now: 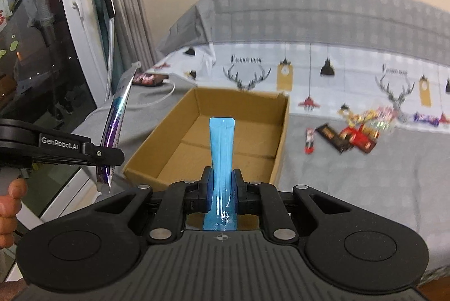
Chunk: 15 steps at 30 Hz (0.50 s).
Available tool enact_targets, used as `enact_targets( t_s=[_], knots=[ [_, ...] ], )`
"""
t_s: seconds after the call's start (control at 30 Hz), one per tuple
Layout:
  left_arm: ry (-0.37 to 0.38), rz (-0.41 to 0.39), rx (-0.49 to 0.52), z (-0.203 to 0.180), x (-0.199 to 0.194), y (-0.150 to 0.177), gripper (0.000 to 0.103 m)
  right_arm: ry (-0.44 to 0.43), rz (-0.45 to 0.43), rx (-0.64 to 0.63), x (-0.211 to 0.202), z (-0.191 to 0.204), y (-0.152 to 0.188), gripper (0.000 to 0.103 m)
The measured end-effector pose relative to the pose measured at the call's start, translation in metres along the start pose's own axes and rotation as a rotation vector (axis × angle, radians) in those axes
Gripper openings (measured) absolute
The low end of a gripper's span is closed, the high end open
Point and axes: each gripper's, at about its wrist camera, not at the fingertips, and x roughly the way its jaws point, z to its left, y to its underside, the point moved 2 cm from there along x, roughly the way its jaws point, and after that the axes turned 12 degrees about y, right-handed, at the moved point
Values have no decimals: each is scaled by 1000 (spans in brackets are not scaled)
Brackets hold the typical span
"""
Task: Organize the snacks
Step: 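Carry the tube pack and blue stick over the box and release both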
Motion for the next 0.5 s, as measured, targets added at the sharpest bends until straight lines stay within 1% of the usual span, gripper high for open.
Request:
enact_targets(
  t_s=[0.03,0.1,0.17,0.3,0.5],
  knots=[
    [15,-11,-4,-1,-2,0,25,-10,-12,3,-3,-2,-2,15],
    [12,-21,10,-2,-4,0,25,-14,-13,3,-4,-4,-4,15],
    [-1,-4,20,-2,-2,0,25,-20,13,12,3,-4,-4,15],
    [-12,13,23,-1,4,0,25,-37,11,48,7,-4,1,15],
    [-19,53,8,6,17,2,25,-36,83,72,24,-11,8,15]
  ],
)
